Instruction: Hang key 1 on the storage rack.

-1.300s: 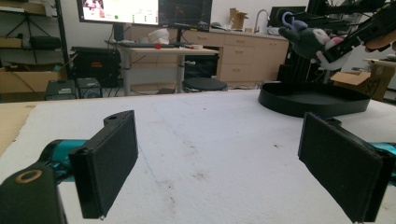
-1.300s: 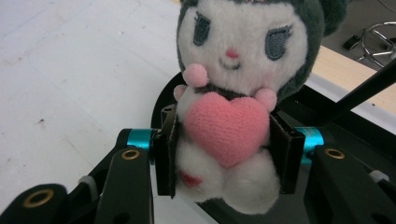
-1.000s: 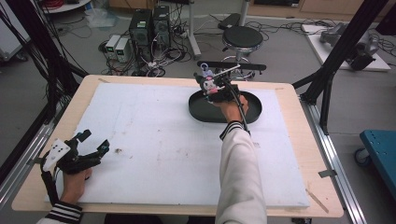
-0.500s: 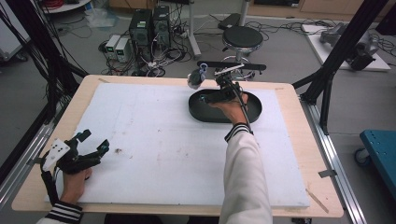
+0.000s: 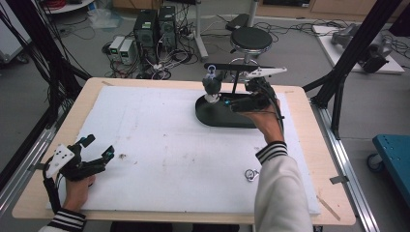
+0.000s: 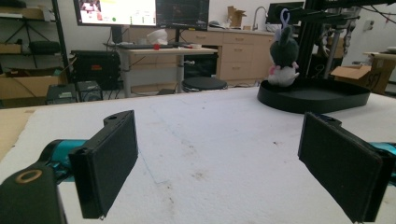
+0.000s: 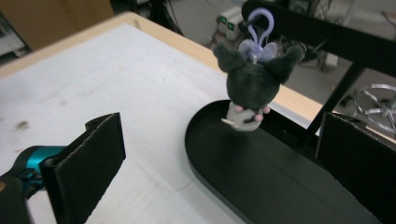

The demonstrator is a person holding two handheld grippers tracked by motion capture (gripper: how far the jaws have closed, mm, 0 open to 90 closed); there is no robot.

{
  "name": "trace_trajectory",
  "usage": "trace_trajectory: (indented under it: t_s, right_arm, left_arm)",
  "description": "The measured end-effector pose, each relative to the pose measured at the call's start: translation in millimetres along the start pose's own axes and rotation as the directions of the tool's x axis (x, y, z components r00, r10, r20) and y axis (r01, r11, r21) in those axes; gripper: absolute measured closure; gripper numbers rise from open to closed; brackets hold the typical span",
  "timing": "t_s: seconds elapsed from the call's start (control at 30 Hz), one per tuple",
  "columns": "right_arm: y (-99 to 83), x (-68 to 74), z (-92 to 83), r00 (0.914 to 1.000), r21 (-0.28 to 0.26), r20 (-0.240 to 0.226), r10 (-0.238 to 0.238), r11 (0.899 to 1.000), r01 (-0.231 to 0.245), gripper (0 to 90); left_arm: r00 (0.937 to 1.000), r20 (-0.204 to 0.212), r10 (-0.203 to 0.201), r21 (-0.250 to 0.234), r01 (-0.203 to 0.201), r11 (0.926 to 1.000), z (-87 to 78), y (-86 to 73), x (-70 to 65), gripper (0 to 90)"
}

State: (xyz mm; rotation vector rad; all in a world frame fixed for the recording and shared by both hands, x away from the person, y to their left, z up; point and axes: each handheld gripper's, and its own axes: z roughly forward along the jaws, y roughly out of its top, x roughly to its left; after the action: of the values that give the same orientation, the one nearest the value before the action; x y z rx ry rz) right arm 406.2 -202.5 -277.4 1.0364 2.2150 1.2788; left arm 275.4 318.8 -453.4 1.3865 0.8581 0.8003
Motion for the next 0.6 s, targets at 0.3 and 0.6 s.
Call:
trace_trajectory:
  t_s: [0.3, 0.6]
  right_arm:
    - [-28.2, -7.9, -38.4, 1.0000, -0.108, 0.006, -0.001, 0.994, 0.002, 0.6]
    - [-64.9, -7.7, -59.7, 0.9995, -0.209, -0.004, -0.032, 0.977, 0.030, 0.6]
  left_arm:
    - [0.9999, 0.004, 0.011, -0.003, -0.011, 0.9999, -0.1, -0.1, -1.1, 12.5]
    - [0.9999, 0.004, 0.014, -0.003, -0.014, 0.9999, -0.3, -0.2, -1.2, 12.5]
